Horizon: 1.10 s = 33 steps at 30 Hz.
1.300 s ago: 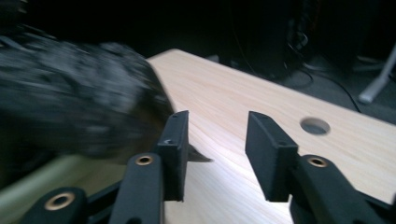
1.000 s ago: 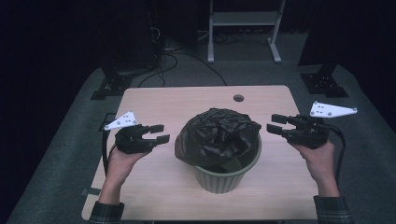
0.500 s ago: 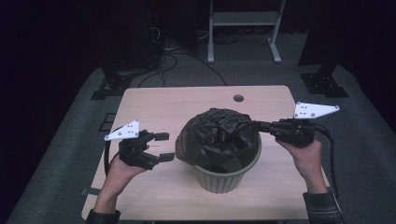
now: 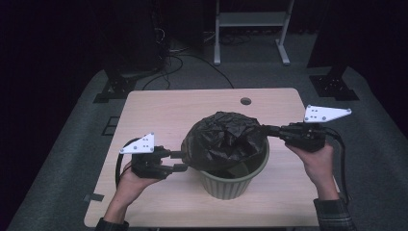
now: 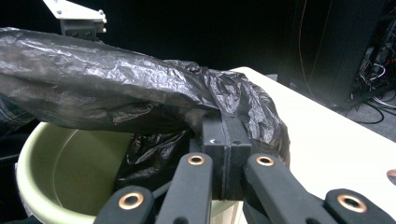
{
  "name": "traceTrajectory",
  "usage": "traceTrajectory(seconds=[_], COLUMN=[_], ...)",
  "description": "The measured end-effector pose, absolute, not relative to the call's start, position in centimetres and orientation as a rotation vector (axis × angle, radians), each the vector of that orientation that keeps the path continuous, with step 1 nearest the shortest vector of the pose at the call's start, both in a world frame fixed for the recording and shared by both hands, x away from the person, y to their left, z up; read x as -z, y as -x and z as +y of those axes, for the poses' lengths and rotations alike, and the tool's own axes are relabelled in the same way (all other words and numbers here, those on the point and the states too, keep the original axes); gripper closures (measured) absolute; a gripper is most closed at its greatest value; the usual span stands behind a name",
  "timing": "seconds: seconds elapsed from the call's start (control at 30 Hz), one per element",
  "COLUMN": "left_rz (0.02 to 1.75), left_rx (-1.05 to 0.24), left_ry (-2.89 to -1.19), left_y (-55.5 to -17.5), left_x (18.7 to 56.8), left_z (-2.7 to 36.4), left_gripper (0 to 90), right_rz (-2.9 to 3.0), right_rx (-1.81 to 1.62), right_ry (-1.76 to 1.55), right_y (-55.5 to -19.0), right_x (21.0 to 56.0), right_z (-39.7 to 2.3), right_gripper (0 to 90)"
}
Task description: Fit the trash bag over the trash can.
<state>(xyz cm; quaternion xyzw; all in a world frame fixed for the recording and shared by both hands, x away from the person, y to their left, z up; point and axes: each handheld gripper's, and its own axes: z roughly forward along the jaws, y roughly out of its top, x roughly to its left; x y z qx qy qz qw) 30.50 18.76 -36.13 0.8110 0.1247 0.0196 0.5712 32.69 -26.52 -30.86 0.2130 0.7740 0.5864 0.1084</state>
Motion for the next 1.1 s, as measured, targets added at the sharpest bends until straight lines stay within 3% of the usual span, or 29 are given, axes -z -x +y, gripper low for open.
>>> traceTrajectory(seconds=[0.1,0.13,0.73,1.1], left_rz=[0.264,0.258,0.274,0.352], left_rx=[-0.023,-0.015,0.068,0.065], left_ry=[-1.919,-1.922,-1.984,-2.088], left_y=[-30.3,-30.3,-28.7,-29.9], left_x=[36.2,36.2,38.5,40.7], left_z=[18.6,18.6,20.6,20.6], left_gripper=[88.5,89.7,89.8,89.8], right_rz=[2.275,2.275,2.333,2.476], right_rx=[-1.728,-1.729,-1.707,-1.599], right_ry=[-0.623,-0.627,-0.658,-0.791], right_y=[-32.5,-32.3,-25.7,-26.7], right_x=[30.8,30.7,35.0,40.0], right_z=[-26.5,-26.6,-30.1,-29.8], right_gripper=[90.0,90.0,90.0,90.0])
